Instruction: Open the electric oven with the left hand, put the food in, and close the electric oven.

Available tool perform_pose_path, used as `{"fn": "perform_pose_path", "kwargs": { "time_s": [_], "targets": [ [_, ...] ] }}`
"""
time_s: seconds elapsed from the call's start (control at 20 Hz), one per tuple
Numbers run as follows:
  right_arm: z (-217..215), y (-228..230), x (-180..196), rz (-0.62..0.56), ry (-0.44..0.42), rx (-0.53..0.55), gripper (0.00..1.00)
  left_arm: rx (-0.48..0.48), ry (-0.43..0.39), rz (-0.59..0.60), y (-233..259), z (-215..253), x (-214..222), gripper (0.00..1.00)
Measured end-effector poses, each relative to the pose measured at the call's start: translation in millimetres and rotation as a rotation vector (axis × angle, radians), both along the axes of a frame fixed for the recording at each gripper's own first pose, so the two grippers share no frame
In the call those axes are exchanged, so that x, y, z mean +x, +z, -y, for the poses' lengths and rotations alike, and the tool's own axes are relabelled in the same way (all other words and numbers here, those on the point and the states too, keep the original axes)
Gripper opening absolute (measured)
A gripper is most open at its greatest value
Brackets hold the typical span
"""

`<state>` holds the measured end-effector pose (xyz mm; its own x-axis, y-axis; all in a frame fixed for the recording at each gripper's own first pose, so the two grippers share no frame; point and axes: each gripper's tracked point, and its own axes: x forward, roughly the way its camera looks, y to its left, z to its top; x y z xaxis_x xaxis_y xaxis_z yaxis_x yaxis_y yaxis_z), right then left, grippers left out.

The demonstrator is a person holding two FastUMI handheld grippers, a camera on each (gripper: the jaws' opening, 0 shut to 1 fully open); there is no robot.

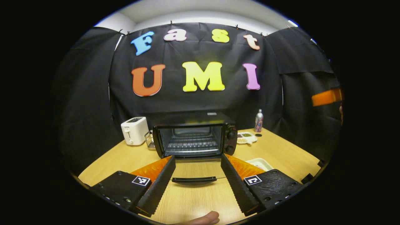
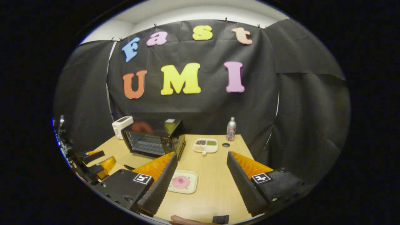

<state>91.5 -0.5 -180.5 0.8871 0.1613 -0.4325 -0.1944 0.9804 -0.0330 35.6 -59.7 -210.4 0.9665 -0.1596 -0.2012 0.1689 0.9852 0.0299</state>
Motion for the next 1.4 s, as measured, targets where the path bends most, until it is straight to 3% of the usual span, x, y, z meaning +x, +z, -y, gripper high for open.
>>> {"fn": "perform_pose_path", "kwargs": {
  "time_s": [0.15,0.45,0.6,0.65,1.0,1.1,1.2,1.25,1.3,1.35,1.4],
  "targets": [
    [-17,-61,15,-0.254,0.066,0.035,0.99,-0.006,0.014,0.100,42,-5,-15,0.94],
    [3,-162,54,-0.580,-0.019,0.001,0.98,-0.018,0.045,0.191,79,-13,-41,0.94],
    [20,-195,72,-0.678,-0.074,-0.018,0.97,0.006,0.070,0.207,86,-20,-47,0.94],
    [22,-204,78,-0.698,-0.077,-0.020,0.90,0.011,0.080,0.217,90,-22,-48,0.94],
    [9,-248,91,-0.866,-0.035,-0.026,0.74,0.012,0.100,0.241,100,-27,-46,0.94],
    [-6,-258,92,-0.909,0.018,0.004,0.66,0.056,0.122,0.255,103,-31,-46,0.94],
    [-18,-266,91,-0.956,0.057,0.045,0.45,0.078,0.148,0.272,107,-33,-46,0.94],
    [-23,-270,88,-0.995,0.049,0.072,0.26,0.072,0.146,0.263,106,-31,-47,0.89],
    [-22,-272,88,-1.035,0.043,0.084,0.19,0.064,0.136,0.250,104,-27,-48,0.89],
    [-20,-276,95,-1.024,0.044,0.085,0.17,0.059,0.128,0.241,103,-25,-49,0.96],
    [-21,-278,97,-1.026,0.046,0.105,0.08,0.061,0.132,0.248,106,-27,-51,0.96]
  ]
}}
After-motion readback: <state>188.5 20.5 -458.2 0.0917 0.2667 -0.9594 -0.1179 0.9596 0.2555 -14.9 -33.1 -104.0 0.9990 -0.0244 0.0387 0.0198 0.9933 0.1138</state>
